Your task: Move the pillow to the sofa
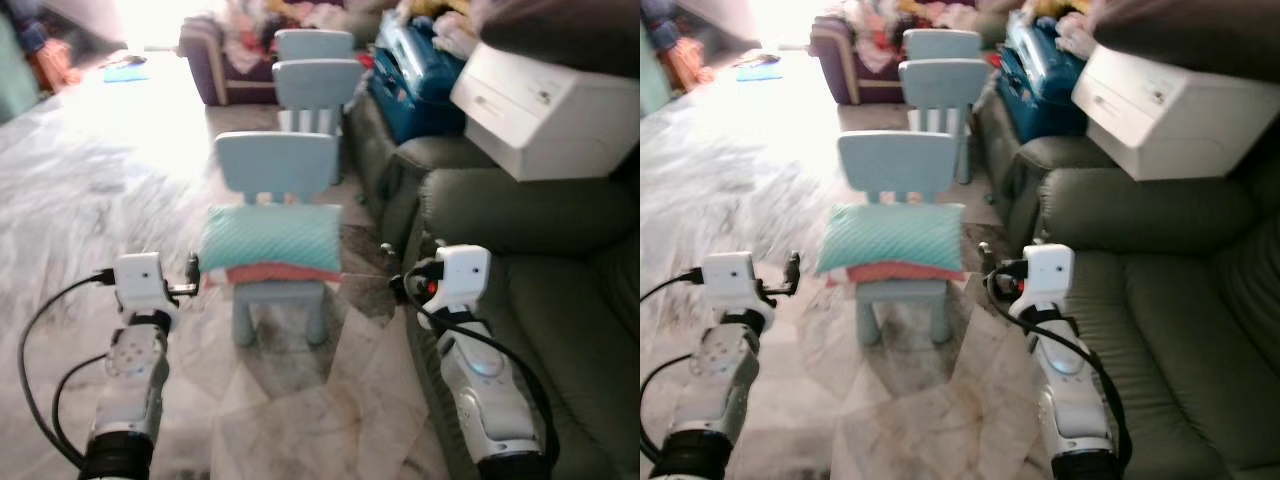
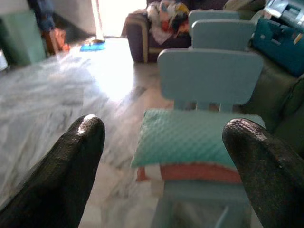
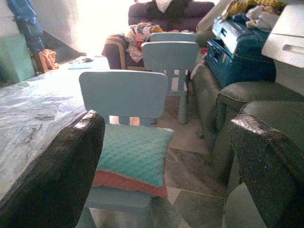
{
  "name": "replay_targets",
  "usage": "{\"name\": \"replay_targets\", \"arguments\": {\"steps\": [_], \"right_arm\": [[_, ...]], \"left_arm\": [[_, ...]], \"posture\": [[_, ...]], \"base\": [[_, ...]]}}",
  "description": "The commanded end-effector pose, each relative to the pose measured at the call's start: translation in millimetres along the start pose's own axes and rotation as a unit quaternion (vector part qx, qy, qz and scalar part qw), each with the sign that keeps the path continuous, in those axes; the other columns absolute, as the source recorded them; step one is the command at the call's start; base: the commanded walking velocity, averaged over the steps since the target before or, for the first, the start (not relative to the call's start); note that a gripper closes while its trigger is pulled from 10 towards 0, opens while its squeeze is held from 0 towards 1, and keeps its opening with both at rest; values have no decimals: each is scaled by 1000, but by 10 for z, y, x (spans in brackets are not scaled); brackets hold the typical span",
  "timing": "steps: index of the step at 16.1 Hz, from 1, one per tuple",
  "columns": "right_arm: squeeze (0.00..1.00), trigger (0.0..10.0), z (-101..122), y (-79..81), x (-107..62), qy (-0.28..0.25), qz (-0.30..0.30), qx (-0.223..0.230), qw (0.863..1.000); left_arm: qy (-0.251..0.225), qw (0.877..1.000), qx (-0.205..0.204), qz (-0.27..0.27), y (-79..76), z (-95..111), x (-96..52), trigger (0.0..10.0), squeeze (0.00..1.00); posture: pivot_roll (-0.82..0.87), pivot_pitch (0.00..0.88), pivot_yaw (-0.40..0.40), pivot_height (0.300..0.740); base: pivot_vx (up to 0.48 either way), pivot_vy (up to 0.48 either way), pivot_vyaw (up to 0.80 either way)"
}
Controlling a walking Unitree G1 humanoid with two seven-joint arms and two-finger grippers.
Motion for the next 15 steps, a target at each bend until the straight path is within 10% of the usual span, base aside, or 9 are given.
{"name": "replay_targets", "arguments": {"steps": [1, 15], "right_arm": [[0, 10000, 6, -125, -27, -3, -15, -8, 1000], [0, 10000, -1, -119, -28, -2, -15, -11, 1000]], "left_arm": [[2, 1000, -1, -13, -105, -20, 6, 10000, 0], [8, 1000, -3, -13, -117, -55, -3, 10000, 0]], "posture": [[-88, 39, -19, 740], [-88, 44, -23, 740]], "base": [[368, 244, 0], [367, 246, 235]]}}
Point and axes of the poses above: a point about 5 cm out from each wrist's last joint towards the gripper, its own x axis pointing out of the wrist towards the gripper, its own z axis along the axis of the wrist's last joint, y = z × x, the point moved 5 cm from there along x, pointing out of the wrist towards the gripper, and after that the axes turned 14 degrees about -x, right-handed, at the moved point
